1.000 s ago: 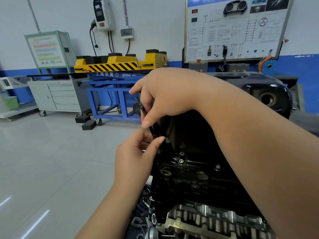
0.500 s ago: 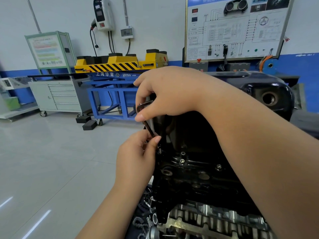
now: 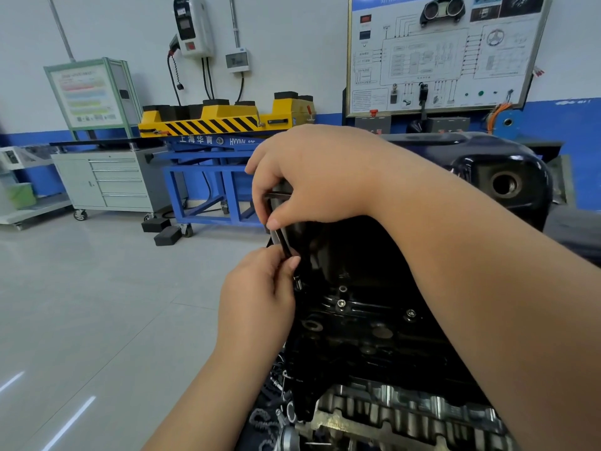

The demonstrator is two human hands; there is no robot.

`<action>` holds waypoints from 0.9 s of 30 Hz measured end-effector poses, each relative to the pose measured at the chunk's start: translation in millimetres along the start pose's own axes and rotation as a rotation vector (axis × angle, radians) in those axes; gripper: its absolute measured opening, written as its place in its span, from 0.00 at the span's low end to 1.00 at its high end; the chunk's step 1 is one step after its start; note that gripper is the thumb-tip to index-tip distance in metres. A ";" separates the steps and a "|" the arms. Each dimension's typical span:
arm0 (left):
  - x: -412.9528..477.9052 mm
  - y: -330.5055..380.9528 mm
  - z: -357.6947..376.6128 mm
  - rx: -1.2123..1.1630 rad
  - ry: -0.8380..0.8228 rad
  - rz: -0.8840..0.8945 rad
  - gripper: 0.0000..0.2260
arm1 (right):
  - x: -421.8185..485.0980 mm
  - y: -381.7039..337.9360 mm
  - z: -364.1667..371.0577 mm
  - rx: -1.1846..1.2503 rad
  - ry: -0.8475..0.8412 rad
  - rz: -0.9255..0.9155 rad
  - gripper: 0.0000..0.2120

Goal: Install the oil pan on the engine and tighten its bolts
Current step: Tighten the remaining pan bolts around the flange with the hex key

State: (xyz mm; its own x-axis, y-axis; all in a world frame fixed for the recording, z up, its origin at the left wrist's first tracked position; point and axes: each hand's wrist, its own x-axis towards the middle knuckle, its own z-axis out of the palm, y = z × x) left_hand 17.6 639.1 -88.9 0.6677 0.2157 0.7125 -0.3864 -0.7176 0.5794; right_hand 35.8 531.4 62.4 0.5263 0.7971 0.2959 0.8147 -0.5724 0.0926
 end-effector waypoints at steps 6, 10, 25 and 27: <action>-1.1 3.8 0.0 -0.115 0.034 -0.133 0.07 | 1.9 1.4 1.1 -0.030 -0.011 0.014 0.03; 0.8 3.7 1.3 -0.102 0.071 -0.105 0.10 | 2.4 1.9 1.1 -0.037 -0.003 0.021 0.02; 0.4 2.2 5.6 -0.122 0.082 -0.068 0.06 | 2.3 0.6 1.1 -0.085 -0.025 0.031 0.02; -1.3 3.1 5.2 -0.128 0.087 -0.058 0.07 | 3.7 0.5 0.8 -0.092 -0.035 0.033 0.03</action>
State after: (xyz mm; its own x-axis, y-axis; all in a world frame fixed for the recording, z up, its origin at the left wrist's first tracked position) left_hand 18.9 633.2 -90.1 0.6358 0.3152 0.7046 -0.4301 -0.6133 0.6625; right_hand 38.3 534.2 62.8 0.5618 0.7831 0.2667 0.7721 -0.6121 0.1706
